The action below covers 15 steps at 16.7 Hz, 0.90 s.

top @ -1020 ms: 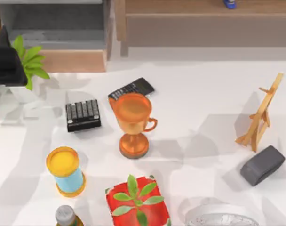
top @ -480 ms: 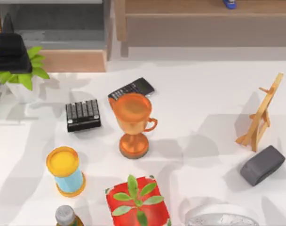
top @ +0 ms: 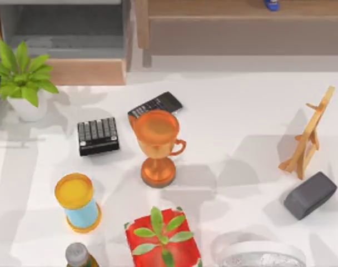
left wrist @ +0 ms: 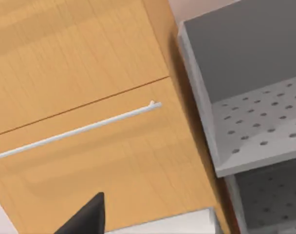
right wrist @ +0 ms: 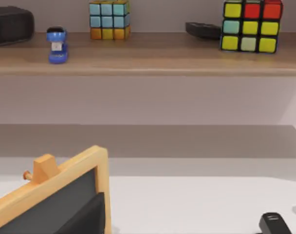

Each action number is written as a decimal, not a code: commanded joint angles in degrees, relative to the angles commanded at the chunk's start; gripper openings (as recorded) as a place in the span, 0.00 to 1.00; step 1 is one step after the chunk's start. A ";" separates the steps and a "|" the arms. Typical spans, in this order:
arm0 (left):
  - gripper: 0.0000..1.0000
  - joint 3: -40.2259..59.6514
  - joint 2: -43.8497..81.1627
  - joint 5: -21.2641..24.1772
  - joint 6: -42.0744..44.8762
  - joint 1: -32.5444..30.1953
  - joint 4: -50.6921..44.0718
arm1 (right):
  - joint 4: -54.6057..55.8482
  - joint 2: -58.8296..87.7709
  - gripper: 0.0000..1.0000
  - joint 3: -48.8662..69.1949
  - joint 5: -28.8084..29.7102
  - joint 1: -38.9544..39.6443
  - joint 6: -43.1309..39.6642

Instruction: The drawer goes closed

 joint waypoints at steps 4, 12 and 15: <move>1.00 -2.78 11.45 12.07 16.79 14.28 14.24 | 0.00 0.00 1.00 0.00 0.00 0.00 0.00; 1.00 -4.99 39.06 36.12 51.09 35.93 42.60 | 0.00 0.00 1.00 0.00 0.00 0.00 0.00; 1.00 -3.92 48.44 42.76 60.92 39.30 50.52 | 0.00 0.00 1.00 0.00 0.00 0.00 0.00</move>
